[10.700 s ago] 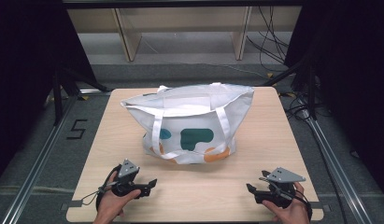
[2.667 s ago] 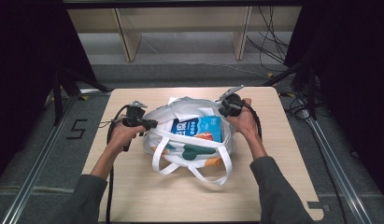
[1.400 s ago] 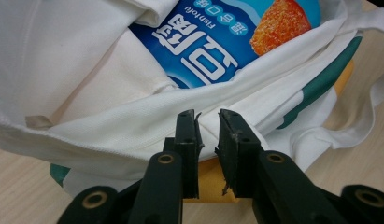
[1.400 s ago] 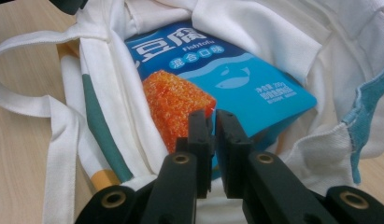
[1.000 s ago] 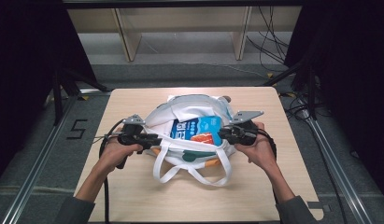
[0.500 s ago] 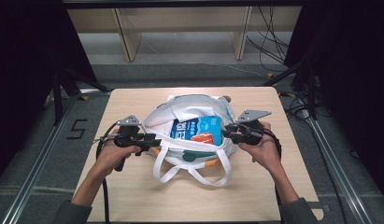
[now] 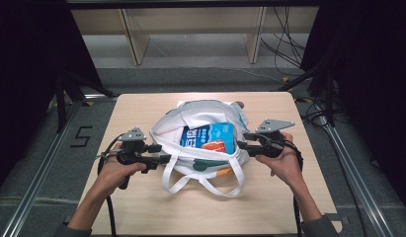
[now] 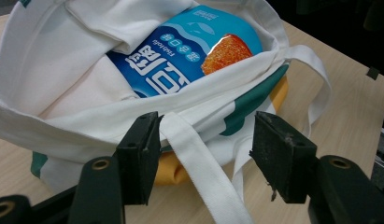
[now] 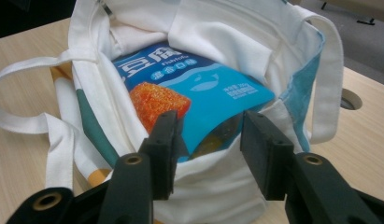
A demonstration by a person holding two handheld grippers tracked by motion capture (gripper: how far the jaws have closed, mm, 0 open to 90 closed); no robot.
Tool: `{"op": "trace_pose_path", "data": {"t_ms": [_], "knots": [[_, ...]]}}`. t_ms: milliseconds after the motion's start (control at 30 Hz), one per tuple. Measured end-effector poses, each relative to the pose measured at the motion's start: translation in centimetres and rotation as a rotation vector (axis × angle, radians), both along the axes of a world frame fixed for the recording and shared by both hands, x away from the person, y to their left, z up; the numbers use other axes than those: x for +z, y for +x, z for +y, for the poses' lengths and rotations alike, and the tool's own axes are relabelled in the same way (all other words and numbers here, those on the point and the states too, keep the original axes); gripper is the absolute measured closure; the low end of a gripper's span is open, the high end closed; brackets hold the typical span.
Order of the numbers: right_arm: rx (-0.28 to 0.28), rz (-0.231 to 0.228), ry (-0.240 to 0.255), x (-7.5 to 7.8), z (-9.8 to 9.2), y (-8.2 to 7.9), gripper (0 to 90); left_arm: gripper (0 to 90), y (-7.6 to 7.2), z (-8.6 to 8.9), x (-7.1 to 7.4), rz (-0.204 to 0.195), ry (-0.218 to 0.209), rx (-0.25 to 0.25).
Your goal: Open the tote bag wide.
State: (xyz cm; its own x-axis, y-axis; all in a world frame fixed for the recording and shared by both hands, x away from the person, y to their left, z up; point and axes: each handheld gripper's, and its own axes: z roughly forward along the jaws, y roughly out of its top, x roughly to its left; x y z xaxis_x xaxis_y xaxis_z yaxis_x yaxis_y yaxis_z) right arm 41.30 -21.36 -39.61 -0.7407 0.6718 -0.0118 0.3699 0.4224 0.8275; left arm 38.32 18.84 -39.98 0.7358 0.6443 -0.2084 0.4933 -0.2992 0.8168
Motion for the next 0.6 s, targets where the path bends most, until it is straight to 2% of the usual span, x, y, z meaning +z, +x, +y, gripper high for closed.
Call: {"op": "trace_pose_path", "data": {"t_ms": [33, 67, 133, 167, 200, 233, 300, 333, 367, 400, 433, 467, 600], "knots": [[-0.007, 0.003, 0.009, 0.0, -0.2, -0.1, 57.0, 39.8, -0.1, 0.1, 0.0, 0.002, 0.0, -0.012], [-0.004, 0.007, 0.006, 0.1, -0.3, -0.2, 56.8, 38.8, -0.3, 0.1, -0.1, -0.009, -0.001, 0.0], [0.004, -0.001, 0.013, 0.1, -0.6, -0.4, 55.5, 37.4, -0.6, 0.1, -0.1, -0.003, -0.001, 0.006], [-0.012, -0.013, 0.018, 0.0, -0.7, -0.5, 55.1, 36.8, -0.8, 0.1, -0.2, -0.009, -0.009, 0.013], [-0.023, 0.004, 0.024, 0.0, -0.7, -0.8, 54.7, 36.2, -0.8, 0.3, -0.1, -0.006, -0.007, 0.0], [-0.025, -0.011, 0.023, 0.0, -0.8, -0.8, 54.5, 36.0, -1.1, 0.2, -0.2, -0.01, -0.017, 0.012], [-0.015, -0.01, 0.009, 0.1, -1.1, -0.9, 53.8, 35.3, -1.3, 0.3, -0.2, -0.003, -0.015, 0.002], [-0.032, 0.007, 0.022, 0.0, -1.1, -1.2, 53.4, 34.5, -1.4, 0.2, -0.3, -0.01, -0.016, 0.006], [-0.028, -0.008, 0.024, 0.0, -1.1, -1.2, 53.2, 34.2, -1.4, 0.3, -0.4, -0.005, -0.017, -0.003], [-0.024, -0.012, 0.014, 0.0, -1.3, -1.1, 52.5, 34.0, -1.5, 0.3, -0.5, -0.018, -0.012, 0.004], [-0.035, 0.002, 0.018, 0.0, -1.3, -1.3, 51.7, 33.6, -1.5, 0.3, -0.6, -0.013, -0.012, -0.001], [-0.04, -0.02, 0.023, -0.1, -1.3, -1.3, 51.4, 33.5, -1.7, 0.2, -0.7, -0.009, -0.015, 0.012], [-0.037, -0.022, 0.014, -0.1, -1.6, -1.6, 48.1, 32.0, -1.9, 0.2, -0.7, -0.021, -0.02, 0.015]]}}
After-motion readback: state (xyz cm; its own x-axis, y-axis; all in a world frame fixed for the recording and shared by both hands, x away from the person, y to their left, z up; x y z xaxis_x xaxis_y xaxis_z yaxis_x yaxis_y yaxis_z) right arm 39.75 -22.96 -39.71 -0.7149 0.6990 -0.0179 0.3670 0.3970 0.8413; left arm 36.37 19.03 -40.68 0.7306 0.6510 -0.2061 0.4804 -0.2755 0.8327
